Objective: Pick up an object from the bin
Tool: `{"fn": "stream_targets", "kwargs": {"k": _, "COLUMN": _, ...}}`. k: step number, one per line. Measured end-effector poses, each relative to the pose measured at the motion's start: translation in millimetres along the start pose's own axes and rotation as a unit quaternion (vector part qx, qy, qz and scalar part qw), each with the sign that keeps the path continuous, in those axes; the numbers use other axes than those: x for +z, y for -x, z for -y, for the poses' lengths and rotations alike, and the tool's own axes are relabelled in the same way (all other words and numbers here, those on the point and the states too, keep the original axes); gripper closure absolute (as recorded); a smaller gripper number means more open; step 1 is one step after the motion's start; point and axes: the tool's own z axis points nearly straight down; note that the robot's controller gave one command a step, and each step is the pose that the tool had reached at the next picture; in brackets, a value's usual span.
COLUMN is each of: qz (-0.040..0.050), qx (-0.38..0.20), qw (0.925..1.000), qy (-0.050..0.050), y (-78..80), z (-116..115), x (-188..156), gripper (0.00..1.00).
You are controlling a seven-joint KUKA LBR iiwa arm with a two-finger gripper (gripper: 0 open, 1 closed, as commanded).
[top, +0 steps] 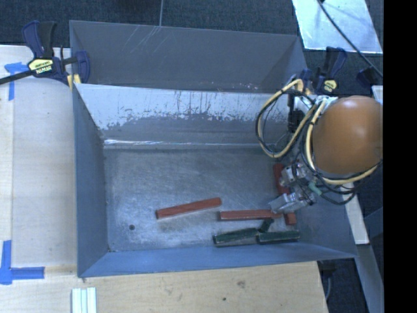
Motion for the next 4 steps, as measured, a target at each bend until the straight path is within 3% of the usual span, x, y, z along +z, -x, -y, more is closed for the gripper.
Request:
{"fn": "stream_targets", "kwargs": {"k": 1, "qz": 0.0015, "qx": 0.000, "qw": 1.0000, "qy": 0.001, "y": 1.4, "z": -1, "x": 1, "gripper": 0.00}}
{"fn": "stream_targets", "kwargs": {"k": 2, "qz": 0.0006, "qx": 0.000, "qw": 1.0000, "qy": 0.002, "y": 0.3, "z": -1, "x": 1, "gripper": 1.00}}
{"fn": "stream_targets", "kwargs": {"k": 3, "qz": 0.0019, "qx": 0.029, "qw": 0.9996, "qy": -0.001, "y": -35.1, "z": 13, "x": -9, "gripper": 1.00}}
{"fn": "stream_targets", "kwargs": {"k": 4, "qz": 0.0042, "qx": 0.028, "qw": 0.9996, "qy": 0.001, "y": -31.7, "z": 13, "x": -8, "gripper": 0.00}}
